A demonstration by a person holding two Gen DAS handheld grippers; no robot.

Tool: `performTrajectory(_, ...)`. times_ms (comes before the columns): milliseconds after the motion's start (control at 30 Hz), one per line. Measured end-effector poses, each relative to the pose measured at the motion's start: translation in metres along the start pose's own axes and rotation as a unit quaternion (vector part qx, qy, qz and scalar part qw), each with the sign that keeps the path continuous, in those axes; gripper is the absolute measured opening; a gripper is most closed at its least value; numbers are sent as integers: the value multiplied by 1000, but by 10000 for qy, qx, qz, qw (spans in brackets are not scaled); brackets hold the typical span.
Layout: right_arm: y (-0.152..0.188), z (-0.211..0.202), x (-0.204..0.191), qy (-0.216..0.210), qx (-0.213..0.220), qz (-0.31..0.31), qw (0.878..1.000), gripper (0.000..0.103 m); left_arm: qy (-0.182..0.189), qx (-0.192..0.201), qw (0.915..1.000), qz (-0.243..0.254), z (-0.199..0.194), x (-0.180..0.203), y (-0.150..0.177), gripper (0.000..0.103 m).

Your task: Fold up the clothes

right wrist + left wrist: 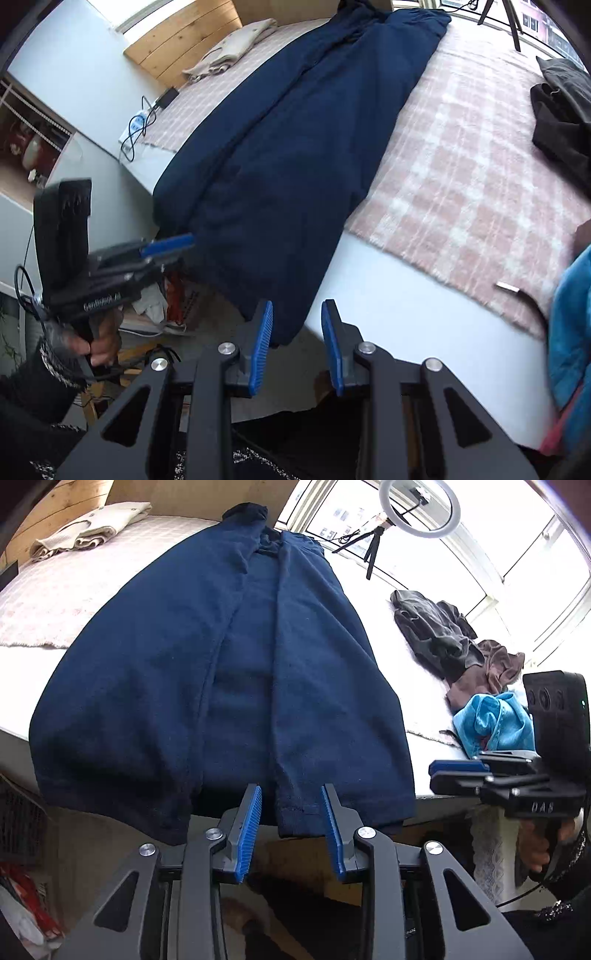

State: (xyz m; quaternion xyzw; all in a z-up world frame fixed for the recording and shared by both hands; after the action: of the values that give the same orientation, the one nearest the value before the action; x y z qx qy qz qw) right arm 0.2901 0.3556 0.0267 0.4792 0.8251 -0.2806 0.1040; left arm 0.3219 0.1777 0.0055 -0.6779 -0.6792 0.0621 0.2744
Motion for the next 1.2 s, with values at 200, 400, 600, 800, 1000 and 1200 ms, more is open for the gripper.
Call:
performTrajectory(200, 4, 6, -11, 134, 121, -245, 9995, 27, -58, -32, 9997, 234, -1, 0, 0, 10)
performTrajectory(400, 6, -5, -15, -40, 150, -100, 9998, 3, 22, 18, 9995, 306, 0, 3, 1, 6)
performTrajectory(600, 8, -16, -19, -214, 178, 45, 9996, 3, 193, 233, 9994, 161, -19, -1, -2, 4)
performTrajectory(800, 15, 3, -23, -210, -410, -60, 9989, 3, -167, -105, 9990, 406, 5, -4, 10, 4)
performTrajectory(1000, 0, -18, -20, -317, -317, 12, 9990, 4, -219, 83, 9988, 441, -19, -10, 10, 5)
performTrajectory(1200, -45, -84, -3, 73, 771, 152, 9969, 16, -378, 766, 9962, 161, -72, -40, -2, 5)
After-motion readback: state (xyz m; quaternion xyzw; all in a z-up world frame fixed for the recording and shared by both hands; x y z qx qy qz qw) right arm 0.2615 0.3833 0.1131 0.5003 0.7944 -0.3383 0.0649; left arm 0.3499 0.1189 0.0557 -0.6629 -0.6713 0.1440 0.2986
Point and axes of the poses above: each gripper's, at about its wrist camera, not at the fingertips, and z roughly the way its jaws point, x to its right, y to its underside, the point moved 4 cm from there along z, roughly the way its jaws point, and after that the axes turned 7 degrees about -y, right-handed, at the moved point
